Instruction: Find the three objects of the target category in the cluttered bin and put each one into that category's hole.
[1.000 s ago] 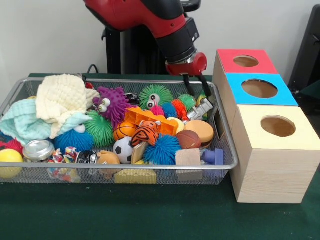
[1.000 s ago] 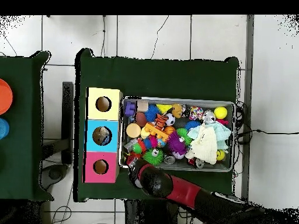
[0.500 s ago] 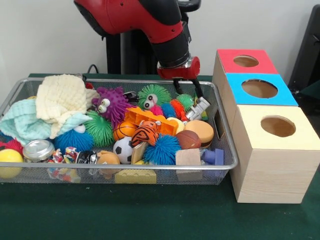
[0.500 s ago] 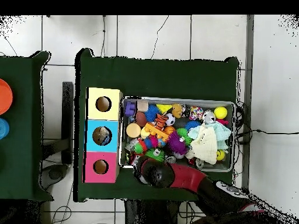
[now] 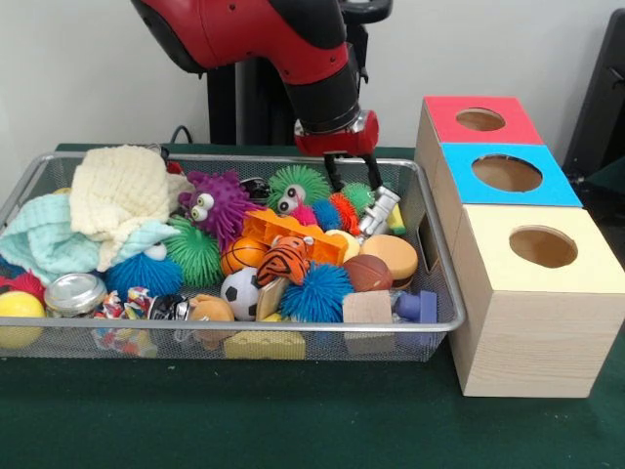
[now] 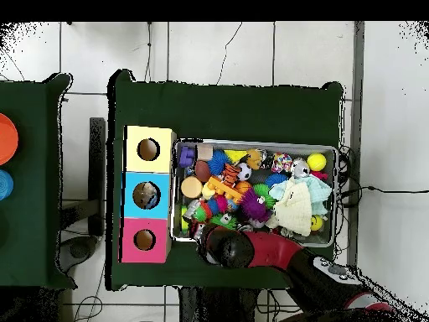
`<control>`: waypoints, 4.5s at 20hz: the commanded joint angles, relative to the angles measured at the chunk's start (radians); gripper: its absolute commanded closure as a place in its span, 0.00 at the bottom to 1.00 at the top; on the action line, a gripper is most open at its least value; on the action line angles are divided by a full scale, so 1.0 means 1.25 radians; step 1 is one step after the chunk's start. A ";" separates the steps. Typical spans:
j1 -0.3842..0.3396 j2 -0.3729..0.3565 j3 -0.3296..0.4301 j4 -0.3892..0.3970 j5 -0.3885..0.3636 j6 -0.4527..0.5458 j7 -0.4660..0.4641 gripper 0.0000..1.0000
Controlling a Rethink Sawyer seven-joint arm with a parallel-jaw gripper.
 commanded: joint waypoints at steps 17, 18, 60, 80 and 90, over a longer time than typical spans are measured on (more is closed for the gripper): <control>0.026 -0.105 0.032 -0.266 -0.410 -0.111 -0.095 0.00; 0.011 -0.103 0.056 -0.265 -0.427 -0.098 -0.107 0.00; -0.112 -0.103 0.300 -0.317 -0.367 0.413 -0.371 0.00; -0.076 -0.056 0.211 -0.236 -0.426 0.233 -0.133 0.00; -0.072 -0.021 0.170 -0.202 -0.381 0.137 -0.062 0.00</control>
